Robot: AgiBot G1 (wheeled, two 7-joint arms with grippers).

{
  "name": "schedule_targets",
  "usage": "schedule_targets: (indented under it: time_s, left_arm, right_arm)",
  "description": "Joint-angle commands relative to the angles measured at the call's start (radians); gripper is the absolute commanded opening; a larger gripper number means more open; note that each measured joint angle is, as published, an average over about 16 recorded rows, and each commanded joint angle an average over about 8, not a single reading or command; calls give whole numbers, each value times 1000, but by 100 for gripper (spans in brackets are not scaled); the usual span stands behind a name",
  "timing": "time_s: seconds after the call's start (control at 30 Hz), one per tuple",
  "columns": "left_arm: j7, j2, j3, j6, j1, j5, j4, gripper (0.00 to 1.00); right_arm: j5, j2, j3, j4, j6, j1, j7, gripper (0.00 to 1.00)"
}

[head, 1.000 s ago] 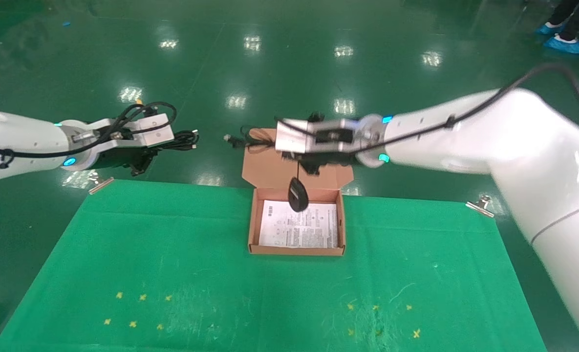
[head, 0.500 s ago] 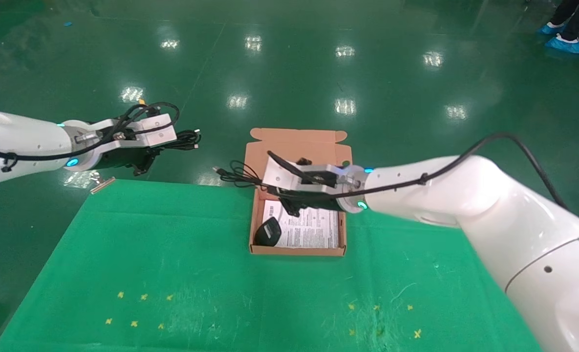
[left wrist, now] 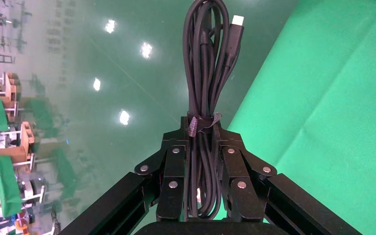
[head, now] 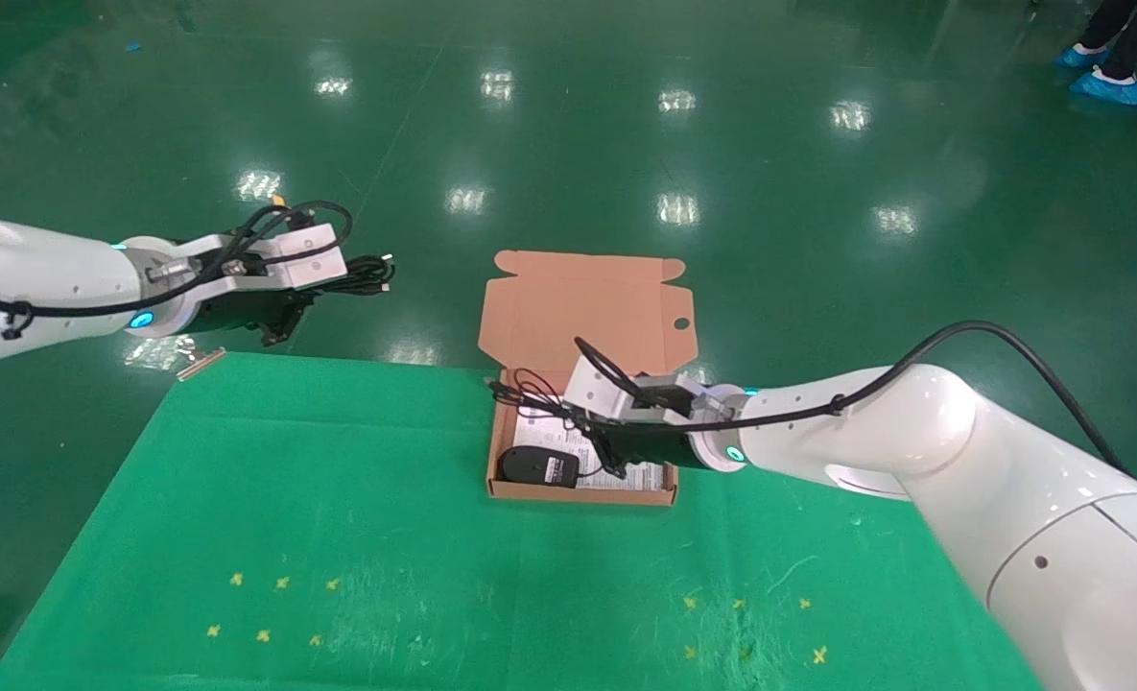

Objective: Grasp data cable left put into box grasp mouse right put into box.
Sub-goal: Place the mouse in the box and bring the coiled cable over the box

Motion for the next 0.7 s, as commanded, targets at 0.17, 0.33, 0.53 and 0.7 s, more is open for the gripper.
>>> schedule_targets:
  time_s: [0.17,0.33,0.53,0.7]
  left_arm:
    - [3,8,3,-2,7,-3,-4,0]
    - [28,46,17,-21,35,-19,-8,0]
    - [99,128,43,-87,84,-45,45,0]
    - [211,218,66,-187,127,-83,148,0]
  right_arm:
    - [16,15,-26,11,8,-7,11,100]
    - [18,27,-30,35,20,-11,23,100]
    - [20,49,-31,43,27,-2,41,100]
    - [20,102,-23,56,37,11,52,100]
